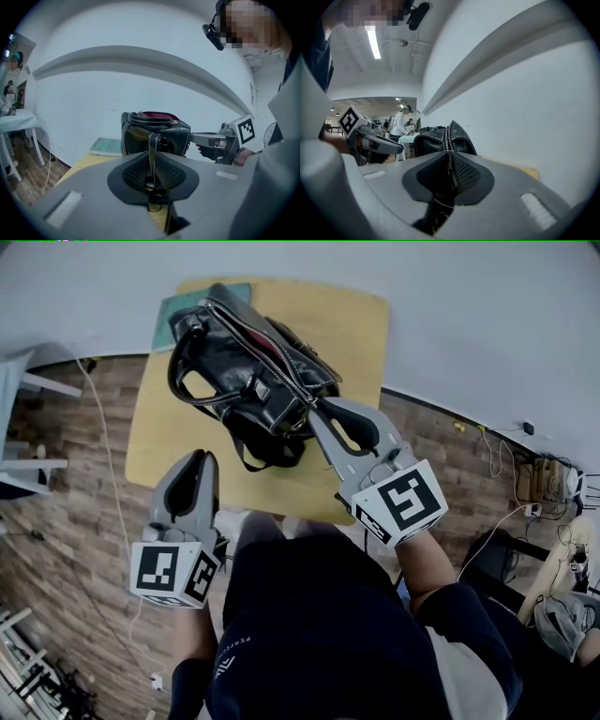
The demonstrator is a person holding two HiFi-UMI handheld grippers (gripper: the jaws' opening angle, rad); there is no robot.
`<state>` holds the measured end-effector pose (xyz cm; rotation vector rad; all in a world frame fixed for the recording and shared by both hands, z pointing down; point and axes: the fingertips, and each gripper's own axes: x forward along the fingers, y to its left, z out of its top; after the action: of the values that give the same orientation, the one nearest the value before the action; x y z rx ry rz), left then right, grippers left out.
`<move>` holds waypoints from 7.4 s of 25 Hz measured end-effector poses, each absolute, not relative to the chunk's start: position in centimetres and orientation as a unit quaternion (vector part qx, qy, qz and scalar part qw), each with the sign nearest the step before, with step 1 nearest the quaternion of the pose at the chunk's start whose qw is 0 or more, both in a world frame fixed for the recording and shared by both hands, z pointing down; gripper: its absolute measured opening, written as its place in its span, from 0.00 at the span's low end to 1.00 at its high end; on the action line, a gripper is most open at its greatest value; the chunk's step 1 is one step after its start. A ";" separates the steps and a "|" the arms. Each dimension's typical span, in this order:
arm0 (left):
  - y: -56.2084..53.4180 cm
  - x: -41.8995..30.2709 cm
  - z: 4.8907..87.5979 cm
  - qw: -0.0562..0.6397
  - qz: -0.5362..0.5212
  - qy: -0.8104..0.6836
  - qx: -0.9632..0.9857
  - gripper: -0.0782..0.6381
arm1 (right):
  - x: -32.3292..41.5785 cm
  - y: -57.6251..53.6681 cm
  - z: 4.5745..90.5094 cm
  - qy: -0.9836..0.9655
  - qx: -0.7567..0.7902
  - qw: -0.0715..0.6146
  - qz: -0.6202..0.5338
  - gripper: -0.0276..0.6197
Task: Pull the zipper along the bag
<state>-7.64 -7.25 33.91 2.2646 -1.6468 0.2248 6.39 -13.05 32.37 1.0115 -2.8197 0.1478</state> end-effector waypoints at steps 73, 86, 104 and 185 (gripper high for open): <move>-10.3 -9.4 32.6 0.149 0.099 -0.485 0.856 0.21 | 5.0 -14.4 33.9 -0.894 0.426 0.140 -0.008 0.09; -10.5 -8.5 32.5 0.143 0.104 -0.472 0.864 0.21 | 6.7 -13.1 32.5 -0.856 0.453 0.229 -0.097 0.06; -10.2 -7.4 32.2 0.140 0.099 -0.454 0.874 0.21 | 6.6 -12.6 31.1 -0.783 0.495 0.302 -0.223 0.06; -9.2 -3.7 30.9 0.121 0.086 -0.385 0.911 0.22 | 5.5 -12.1 30.1 -0.744 0.446 0.366 -0.336 0.06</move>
<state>-3.69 -9.16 30.86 2.6603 -1.1258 0.2524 5.53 -12.14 30.08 1.1459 -1.9133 -0.8638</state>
